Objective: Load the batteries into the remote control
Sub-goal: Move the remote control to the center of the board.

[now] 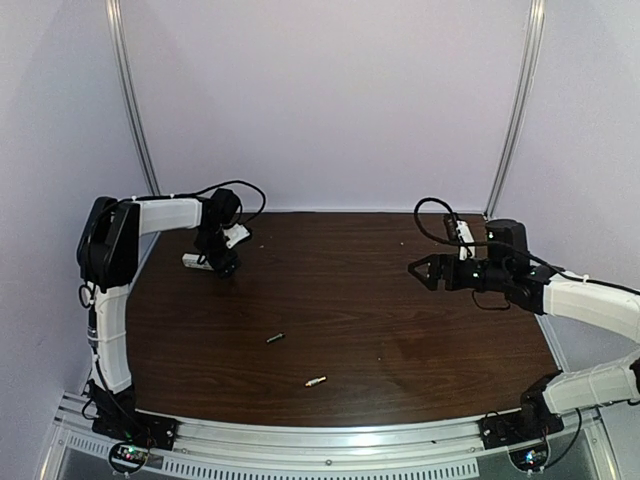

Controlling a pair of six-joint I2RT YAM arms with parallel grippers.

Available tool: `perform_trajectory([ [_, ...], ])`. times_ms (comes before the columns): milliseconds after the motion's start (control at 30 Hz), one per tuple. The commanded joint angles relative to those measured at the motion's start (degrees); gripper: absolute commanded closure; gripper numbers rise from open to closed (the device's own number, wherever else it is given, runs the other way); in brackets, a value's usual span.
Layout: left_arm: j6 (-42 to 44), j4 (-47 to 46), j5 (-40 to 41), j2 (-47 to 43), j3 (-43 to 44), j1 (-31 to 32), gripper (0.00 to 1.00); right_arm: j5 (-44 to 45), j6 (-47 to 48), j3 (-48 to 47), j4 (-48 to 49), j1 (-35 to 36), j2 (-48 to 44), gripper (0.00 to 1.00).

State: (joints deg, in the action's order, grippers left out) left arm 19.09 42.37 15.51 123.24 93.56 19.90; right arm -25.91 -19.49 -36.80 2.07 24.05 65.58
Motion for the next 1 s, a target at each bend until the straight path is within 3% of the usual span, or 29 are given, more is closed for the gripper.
perform_trajectory([
  [0, 1.2, -2.2, 0.9, 1.3, 1.6, -2.1, 0.12, -1.1, -0.2, -0.2, 1.2, 0.4, 0.8, 0.0],
  [300, 0.7, -2.1, -1.2, 2.0, 1.7, -4.5, 0.2, -1.7, -0.2, -1.0, 0.9, 0.4, 0.8, 0.0],
  [667, -2.1, 1.1, -10.9, 2.7, 4.3, -4.7, 0.56, -2.0, -0.4, -1.5, 0.2, 0.4, -0.3, 0.0],
  [833, -5.7, 3.9, -17.6, 2.3, 5.7, -3.5, 0.65, -2.5, -1.5, -1.1, 1.4, 0.4, -0.1, 0.0],
  [967, -8.5, 2.6, -20.9, 1.2, 1.8, -1.2, 0.72, -2.7, -2.7, -1.5, 1.4, 0.4, 0.7, 0.0],
])
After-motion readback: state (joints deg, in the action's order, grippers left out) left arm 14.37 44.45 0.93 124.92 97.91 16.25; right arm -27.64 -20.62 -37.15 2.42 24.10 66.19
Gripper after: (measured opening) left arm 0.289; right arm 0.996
